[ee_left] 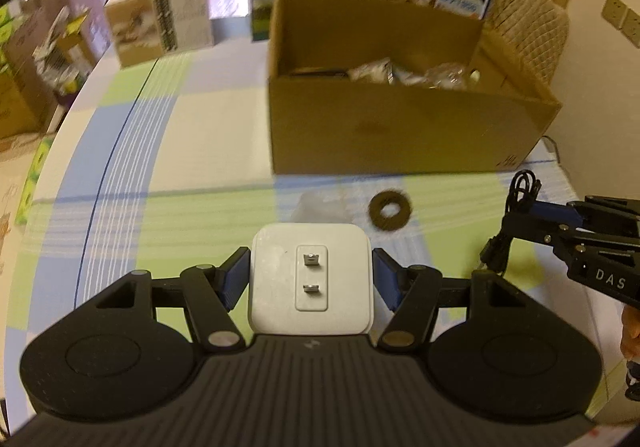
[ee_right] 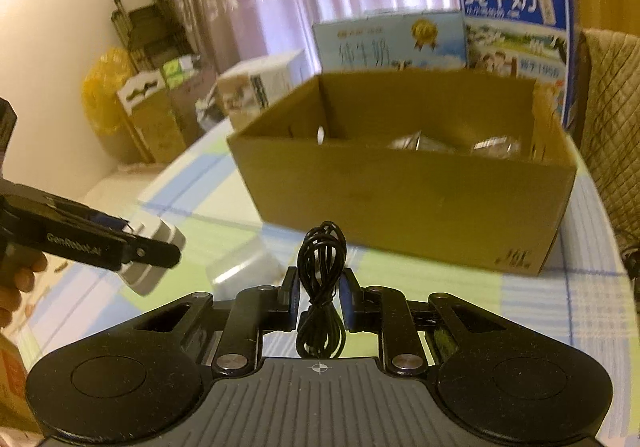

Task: Organize objects
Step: 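Carry the charger with the left tool while the right carries the cable toward the box, then lower the charger into the box with the left tool while the right lowers the cable in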

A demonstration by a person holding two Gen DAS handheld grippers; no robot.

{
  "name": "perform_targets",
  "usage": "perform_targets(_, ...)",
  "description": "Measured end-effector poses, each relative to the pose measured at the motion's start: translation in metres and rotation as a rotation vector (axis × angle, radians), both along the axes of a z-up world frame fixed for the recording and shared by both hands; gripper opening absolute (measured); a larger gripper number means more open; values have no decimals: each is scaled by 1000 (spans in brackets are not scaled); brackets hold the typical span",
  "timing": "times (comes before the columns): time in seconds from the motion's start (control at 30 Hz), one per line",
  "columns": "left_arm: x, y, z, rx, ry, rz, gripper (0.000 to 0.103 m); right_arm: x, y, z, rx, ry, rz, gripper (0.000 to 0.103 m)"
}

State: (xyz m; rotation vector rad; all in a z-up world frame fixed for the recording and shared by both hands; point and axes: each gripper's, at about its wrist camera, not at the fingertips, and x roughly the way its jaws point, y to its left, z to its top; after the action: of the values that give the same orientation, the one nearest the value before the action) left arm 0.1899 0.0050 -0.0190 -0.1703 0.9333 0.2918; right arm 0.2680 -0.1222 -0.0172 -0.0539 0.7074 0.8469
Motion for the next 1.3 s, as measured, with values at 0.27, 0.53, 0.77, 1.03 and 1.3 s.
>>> perform_targets(0.27, 34, -8, 25, 28, -67, -59, 61, 19, -8, 43, 56, -94, -39, 17)
perform_targets(0.53, 74, -6, 51, 57, -137, -90, 61, 57, -10, 78, 101, -170, -80, 17)
perform_targets(0.77, 110, -2, 65, 82, -176, -108, 61, 94, 0, 93, 116, -215, -100, 17)
perform_targets(1.03, 157, 10, 61, 96, -159, -112, 61, 134, 24, 81, 78, -199, -110, 17)
perform_targets(1.3, 197, 25, 41, 88, -103, -98, 61, 173, 46, 58, 51, -138, -117, 17)
